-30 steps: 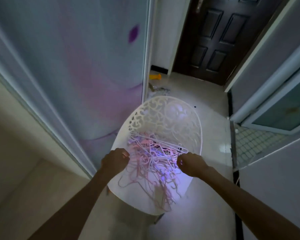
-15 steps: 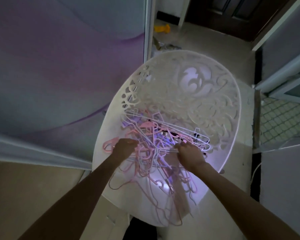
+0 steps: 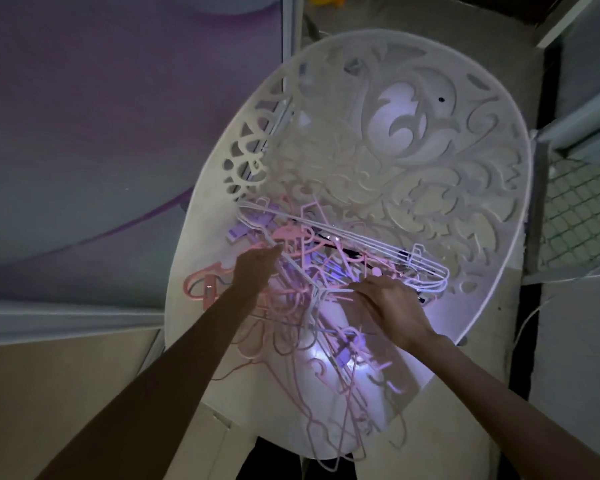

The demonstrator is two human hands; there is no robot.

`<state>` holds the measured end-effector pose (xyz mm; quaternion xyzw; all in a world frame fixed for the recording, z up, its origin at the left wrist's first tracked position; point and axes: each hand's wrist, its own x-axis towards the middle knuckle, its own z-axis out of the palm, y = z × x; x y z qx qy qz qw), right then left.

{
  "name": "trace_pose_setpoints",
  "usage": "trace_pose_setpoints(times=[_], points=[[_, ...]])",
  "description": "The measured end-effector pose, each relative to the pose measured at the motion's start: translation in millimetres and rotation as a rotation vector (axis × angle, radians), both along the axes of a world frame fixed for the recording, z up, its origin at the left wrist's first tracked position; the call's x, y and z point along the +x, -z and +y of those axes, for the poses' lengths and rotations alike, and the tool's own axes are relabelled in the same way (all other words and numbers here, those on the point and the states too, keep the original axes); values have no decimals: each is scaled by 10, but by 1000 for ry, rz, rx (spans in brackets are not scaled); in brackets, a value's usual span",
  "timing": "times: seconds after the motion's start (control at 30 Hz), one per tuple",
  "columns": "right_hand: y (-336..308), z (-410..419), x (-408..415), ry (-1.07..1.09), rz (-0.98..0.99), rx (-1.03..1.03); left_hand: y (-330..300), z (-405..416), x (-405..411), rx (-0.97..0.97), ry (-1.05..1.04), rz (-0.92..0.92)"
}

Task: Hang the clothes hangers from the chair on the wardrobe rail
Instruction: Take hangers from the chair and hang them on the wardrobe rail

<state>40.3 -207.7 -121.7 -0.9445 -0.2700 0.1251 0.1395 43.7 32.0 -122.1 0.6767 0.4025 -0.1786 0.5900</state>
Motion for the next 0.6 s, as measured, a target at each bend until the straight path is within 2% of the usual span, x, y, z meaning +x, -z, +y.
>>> trace_pose_setpoints(times=[0.1, 0.17, 0.33, 0.47, 0.6], points=[[-62, -13, 56, 24, 84, 128, -81, 26, 28, -138, -17, 86], [-95, -4, 78, 104, 116, 213, -144, 46, -27, -191, 58, 131], [-344, 113, 179, 240, 157, 473, -329, 110, -120, -434, 142, 31], [-739, 168, 294, 240, 177, 474, -655, 111, -55, -455, 147, -84], [-1231, 180, 291, 224, 302, 415, -1176, 54, -60, -451, 88, -102]])
